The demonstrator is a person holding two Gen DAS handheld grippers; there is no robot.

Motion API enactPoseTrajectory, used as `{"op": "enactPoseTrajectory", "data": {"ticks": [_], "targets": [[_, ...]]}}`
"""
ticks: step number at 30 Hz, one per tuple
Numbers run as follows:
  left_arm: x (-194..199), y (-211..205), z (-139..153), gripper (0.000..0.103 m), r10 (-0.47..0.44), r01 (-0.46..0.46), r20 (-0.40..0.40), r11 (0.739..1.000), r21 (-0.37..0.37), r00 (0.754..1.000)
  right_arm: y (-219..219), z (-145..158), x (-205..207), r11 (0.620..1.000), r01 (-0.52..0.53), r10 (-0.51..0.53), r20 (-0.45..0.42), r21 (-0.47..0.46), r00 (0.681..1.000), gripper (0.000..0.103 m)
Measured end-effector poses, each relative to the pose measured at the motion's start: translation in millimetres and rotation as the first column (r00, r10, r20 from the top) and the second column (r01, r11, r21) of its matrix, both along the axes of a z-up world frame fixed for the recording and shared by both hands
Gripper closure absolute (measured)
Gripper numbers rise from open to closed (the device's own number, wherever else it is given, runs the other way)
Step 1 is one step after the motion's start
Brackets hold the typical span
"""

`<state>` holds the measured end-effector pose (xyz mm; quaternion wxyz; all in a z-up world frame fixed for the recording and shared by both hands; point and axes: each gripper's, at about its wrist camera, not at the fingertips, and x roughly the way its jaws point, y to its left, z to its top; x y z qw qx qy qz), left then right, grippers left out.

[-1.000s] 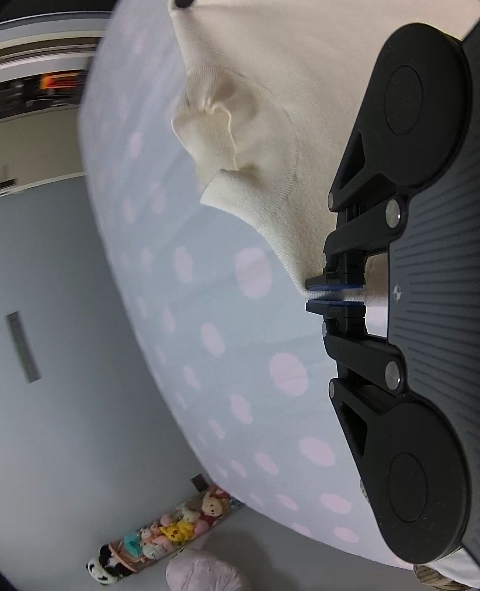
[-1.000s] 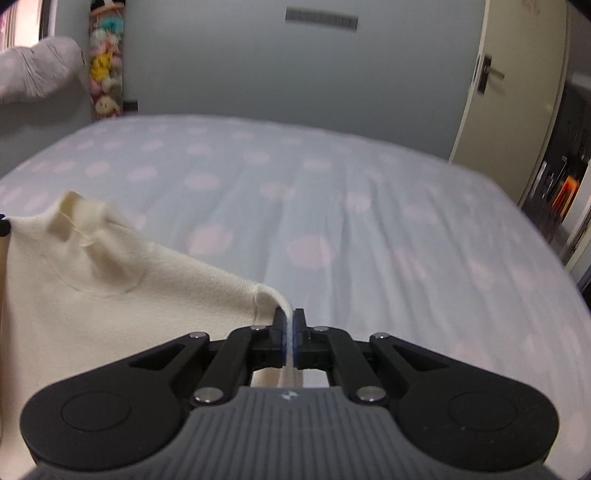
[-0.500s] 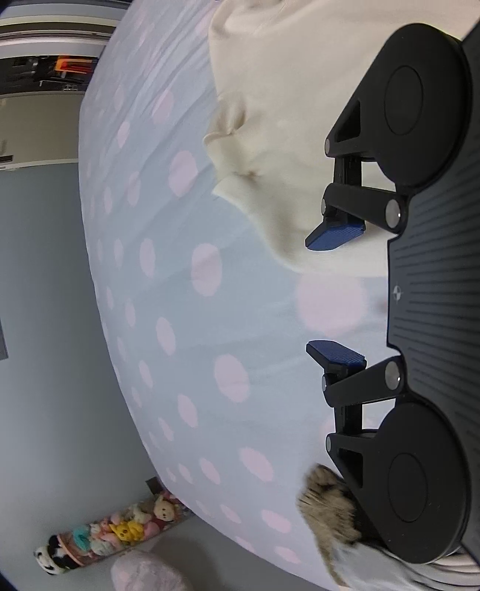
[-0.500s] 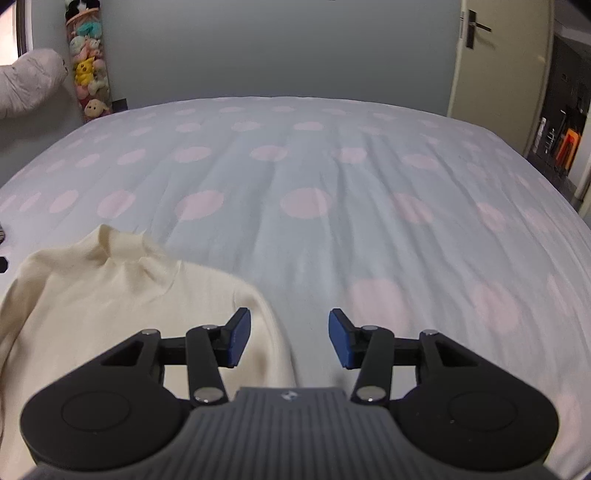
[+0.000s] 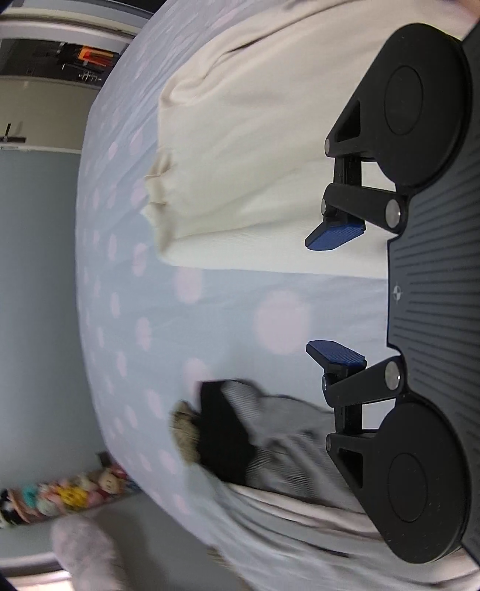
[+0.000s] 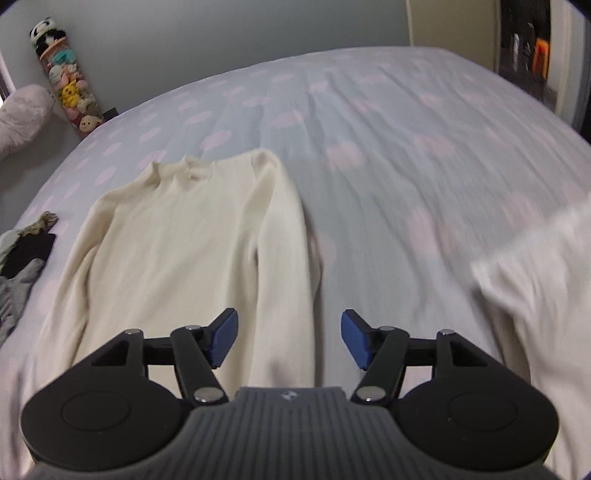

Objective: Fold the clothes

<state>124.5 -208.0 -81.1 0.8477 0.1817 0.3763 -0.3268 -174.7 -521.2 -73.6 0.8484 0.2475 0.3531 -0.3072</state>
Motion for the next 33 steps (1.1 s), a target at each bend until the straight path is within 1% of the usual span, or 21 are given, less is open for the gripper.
{"op": "enactPoseTrajectory", "data": {"ticks": [2,5,9,12,13,16,19,22,24,26,28,29,30,33], "targets": [[-13,18,-2,0.051,0.020,-0.020,-0.025,1.000,-0.003,0.999,16,1,-17,1.000,0.009,-0.009,0.002,0.017,1.000,0.033],[-32,40,-9,0.051,0.041,-0.040,-0.060,0.999,0.009,0.997,41,0,-33,1.000,0.000,0.000,-0.020,0.018,1.000,0.032],[-51,63,-21,0.051,0.083,-0.082,-0.136,0.997,0.014,0.987,69,-3,-46,1.000,-0.023,0.023,-0.059,0.004,0.998,0.032],[-62,77,-30,0.051,0.111,-0.112,-0.193,0.994,0.006,0.975,85,-3,-55,0.999,-0.039,0.037,-0.066,-0.023,0.997,0.029],[-66,81,-34,0.051,0.120,-0.122,-0.206,0.993,0.005,0.971,89,-3,-57,0.998,-0.046,0.044,-0.064,-0.039,0.997,0.025],[-77,92,-46,0.051,0.146,-0.149,-0.247,0.989,0.005,0.958,100,-8,-60,0.993,-0.084,0.080,-0.054,-0.085,0.995,0.025],[-82,100,-57,0.052,0.177,-0.179,-0.289,0.984,0.020,0.941,107,-13,-53,0.986,-0.118,0.108,-0.089,-0.121,0.990,0.025],[-85,110,-67,0.056,0.216,-0.225,-0.318,0.974,0.009,0.923,110,-13,-51,0.979,-0.134,0.122,-0.091,-0.151,0.988,0.025],[-86,116,-74,0.066,0.237,-0.248,-0.336,0.969,0.009,0.911,112,-12,-51,0.976,-0.139,0.126,-0.086,-0.167,0.988,0.025],[-88,116,-72,0.072,0.238,-0.252,-0.322,0.968,-0.002,0.916,114,-12,-52,0.973,-0.143,0.131,-0.079,-0.180,0.988,0.025],[-91,116,-70,0.082,0.240,-0.256,-0.307,0.967,-0.013,0.921,116,-12,-51,0.971,-0.144,0.131,-0.076,-0.192,0.988,0.025],[-92,116,-69,0.092,0.241,-0.258,-0.300,0.966,-0.019,0.923,117,-12,-51,0.970,-0.144,0.131,-0.078,-0.197,0.988,0.025],[-93,116,-68,0.098,0.242,-0.260,-0.292,0.965,-0.024,0.925,117,-12,-50,0.968,-0.144,0.130,-0.082,-0.203,0.988,0.025],[-97,116,-65,0.102,0.245,-0.265,-0.270,0.963,-0.041,0.931,119,-13,-48,0.964,-0.151,0.134,-0.092,-0.219,0.987,0.025]]}}
